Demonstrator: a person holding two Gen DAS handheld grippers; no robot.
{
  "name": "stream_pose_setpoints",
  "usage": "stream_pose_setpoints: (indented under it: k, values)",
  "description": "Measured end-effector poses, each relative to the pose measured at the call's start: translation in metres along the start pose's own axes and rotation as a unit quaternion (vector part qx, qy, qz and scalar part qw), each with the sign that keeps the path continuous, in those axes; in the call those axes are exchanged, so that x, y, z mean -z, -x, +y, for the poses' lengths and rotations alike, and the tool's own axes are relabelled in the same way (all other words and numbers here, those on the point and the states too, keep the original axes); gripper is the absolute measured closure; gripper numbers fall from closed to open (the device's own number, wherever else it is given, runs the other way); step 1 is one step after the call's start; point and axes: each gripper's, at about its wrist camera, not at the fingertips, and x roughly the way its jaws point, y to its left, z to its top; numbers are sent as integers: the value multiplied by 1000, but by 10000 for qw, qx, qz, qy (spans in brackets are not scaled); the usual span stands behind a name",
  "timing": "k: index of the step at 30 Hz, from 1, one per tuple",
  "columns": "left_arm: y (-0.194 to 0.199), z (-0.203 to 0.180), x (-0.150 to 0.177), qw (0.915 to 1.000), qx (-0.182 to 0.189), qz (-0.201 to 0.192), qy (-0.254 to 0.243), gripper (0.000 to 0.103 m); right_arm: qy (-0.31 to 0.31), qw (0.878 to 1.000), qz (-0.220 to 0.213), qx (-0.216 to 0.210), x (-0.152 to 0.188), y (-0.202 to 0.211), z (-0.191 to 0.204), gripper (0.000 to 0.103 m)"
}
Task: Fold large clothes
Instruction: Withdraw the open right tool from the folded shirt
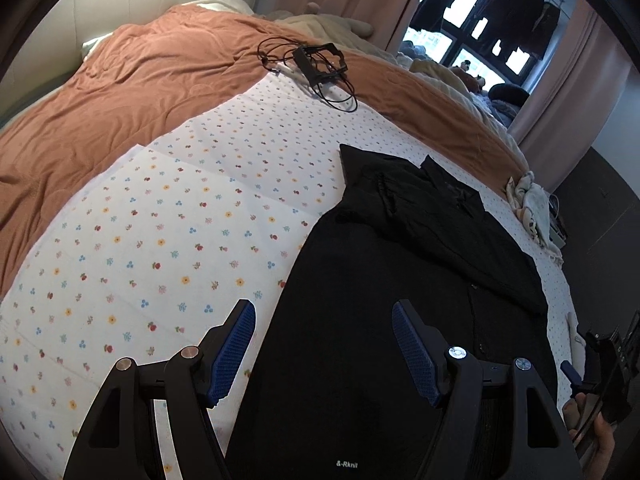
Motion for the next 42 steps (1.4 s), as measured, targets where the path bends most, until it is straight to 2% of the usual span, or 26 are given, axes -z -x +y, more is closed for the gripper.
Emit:
stream_pose_setpoints:
  k: [9, 14, 17, 21, 25, 27, 30, 33, 34, 37, 40, 42]
  values:
    - [43, 17, 36, 9999, -13, 129, 102, 31, -354, 9990, -104, 238, 15, 50, -55, 0]
    - [69, 31, 51, 9996, 3, 117, 238, 31, -227, 9993, -46, 303, 34, 76, -70, 0]
    - [82, 35, 62, 9997, 53, 101, 231, 31, -98, 9996, 16, 259, 44, 92, -78, 0]
    - [94, 42, 78, 9996, 108, 114, 215, 31, 131, 9997, 183, -4, 55, 111, -88, 0]
    - [102, 48, 93, 9994, 233, 77, 225, 31, 206, 9996, 153, -138, 62, 131, -105, 0]
    - [104, 52, 100, 9992, 270, 68, 274, 33, 134, 9996, 108, -202, 65, 138, -114, 0]
    - [99, 58, 113, 9985, 348, 217, 376, 44, -7, 9997, 162, -189, 70, 144, -132, 2]
    - [93, 67, 126, 9978, 354, 335, 441, 48, -119, 9994, 268, -173, 76, 145, -152, 9]
    - [90, 70, 130, 9975, 348, 376, 491, 48, -145, 9991, 359, -189, 79, 144, -159, 16]
    - [82, 80, 137, 9962, 361, 486, 632, 49, -203, 9979, 574, -237, 85, 139, -175, 19]
    - [71, 94, 144, 9932, 422, 642, 870, 52, -314, 9943, 835, -586, 94, 131, -190, 27]
    - [65, 101, 146, 9912, 505, 700, 1008, 52, -369, 9917, 951, -783, 100, 126, -196, 27]
